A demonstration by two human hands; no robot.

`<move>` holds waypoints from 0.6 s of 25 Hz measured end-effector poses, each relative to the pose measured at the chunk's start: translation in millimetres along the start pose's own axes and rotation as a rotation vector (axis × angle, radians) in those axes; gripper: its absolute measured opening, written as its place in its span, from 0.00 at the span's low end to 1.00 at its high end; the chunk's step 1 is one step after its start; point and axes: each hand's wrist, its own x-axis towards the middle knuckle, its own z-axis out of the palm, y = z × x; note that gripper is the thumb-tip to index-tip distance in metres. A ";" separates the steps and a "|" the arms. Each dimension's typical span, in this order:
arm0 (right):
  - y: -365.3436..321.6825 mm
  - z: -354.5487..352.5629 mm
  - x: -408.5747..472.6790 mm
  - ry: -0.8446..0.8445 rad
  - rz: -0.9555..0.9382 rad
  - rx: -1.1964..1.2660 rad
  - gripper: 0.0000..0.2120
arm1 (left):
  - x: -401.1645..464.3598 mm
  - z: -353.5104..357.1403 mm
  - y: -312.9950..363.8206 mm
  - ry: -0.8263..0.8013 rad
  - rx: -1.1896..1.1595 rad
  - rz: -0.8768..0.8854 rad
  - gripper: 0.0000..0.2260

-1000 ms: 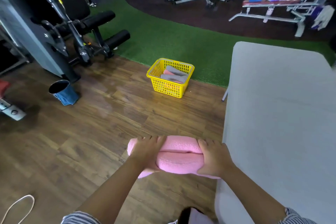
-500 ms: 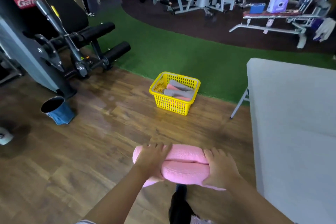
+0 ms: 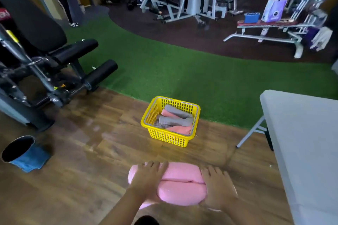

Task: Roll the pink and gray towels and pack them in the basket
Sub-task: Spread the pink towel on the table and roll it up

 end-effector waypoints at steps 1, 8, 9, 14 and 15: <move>-2.2 -3.9 19.7 -0.008 0.005 0.000 0.45 | 17.8 -4.1 -12.5 -0.019 0.033 0.011 0.52; -31.3 -24.8 167.8 -0.021 0.105 0.049 0.47 | 160.5 -28.6 -127.3 -0.027 0.072 0.132 0.50; -35.4 -28.8 186.8 -0.016 0.120 0.053 0.47 | 177.0 -29.0 -142.8 -0.031 0.069 0.143 0.51; -40.4 -51.8 269.2 -0.018 0.171 0.077 0.47 | 260.7 -44.3 -193.4 0.027 -0.008 0.209 0.49; -36.1 -52.4 284.5 -0.029 0.174 0.077 0.48 | 277.1 -45.4 -196.7 0.011 -0.009 0.219 0.49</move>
